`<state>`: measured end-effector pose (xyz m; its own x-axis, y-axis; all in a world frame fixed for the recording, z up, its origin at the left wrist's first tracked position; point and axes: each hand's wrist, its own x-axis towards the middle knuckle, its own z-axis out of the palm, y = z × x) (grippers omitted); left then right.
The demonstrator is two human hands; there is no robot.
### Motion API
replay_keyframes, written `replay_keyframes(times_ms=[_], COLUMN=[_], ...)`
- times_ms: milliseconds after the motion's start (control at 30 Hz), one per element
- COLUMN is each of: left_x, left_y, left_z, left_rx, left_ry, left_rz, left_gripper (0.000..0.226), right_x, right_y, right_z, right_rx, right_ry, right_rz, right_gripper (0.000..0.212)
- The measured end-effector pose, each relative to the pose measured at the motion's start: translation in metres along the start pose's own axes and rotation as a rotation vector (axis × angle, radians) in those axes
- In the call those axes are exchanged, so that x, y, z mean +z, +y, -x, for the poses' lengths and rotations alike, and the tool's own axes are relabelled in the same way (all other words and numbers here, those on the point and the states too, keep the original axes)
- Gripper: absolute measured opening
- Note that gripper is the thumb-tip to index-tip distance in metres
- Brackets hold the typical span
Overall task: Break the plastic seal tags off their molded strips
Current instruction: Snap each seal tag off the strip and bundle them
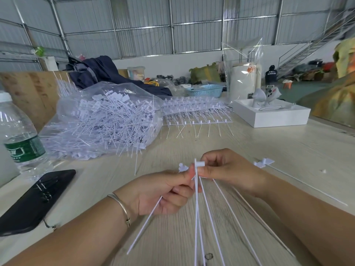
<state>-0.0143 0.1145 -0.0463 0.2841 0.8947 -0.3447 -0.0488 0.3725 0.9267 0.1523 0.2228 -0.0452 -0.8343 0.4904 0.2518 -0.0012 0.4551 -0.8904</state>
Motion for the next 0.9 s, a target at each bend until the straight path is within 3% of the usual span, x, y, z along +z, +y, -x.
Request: replay_keyframes(times_ms=[100,200,300,500,733,900], left_x=[0.003,0.0,-0.001,0.0,-0.014,-0.012], left_y=[0.001,0.005,0.009,0.007,0.01,0.006], left_z=[-0.002,-0.002,0.0,0.001,0.004,0.001], left_rx=[0.029,0.217,0.344,0.373,0.464,0.489], left_ry=[0.142,0.244,0.31,0.451,0.473,0.786], left_rz=[-0.005,0.084,0.083,-0.119,0.088,-0.118], left_gripper=[0.042,0.029,0.022,0.028,0.033,0.01], right_x=[0.001,0.002,0.003,0.0,-0.008,-0.01], right_y=[0.001,0.002,0.003,0.008,0.003,0.002], right_z=[0.0,-0.002,-0.004,-0.003,-0.002,0.0], right_rx=[-0.063,-0.123,-0.16,-0.158,-0.144,-0.15], right_ry=[0.131,0.227,0.275,0.354,0.424,0.436], right_rz=[0.166,0.22,0.215,0.288,0.305,0.307], right_gripper=[0.056,0.063,0.052,0.042,0.045,0.045])
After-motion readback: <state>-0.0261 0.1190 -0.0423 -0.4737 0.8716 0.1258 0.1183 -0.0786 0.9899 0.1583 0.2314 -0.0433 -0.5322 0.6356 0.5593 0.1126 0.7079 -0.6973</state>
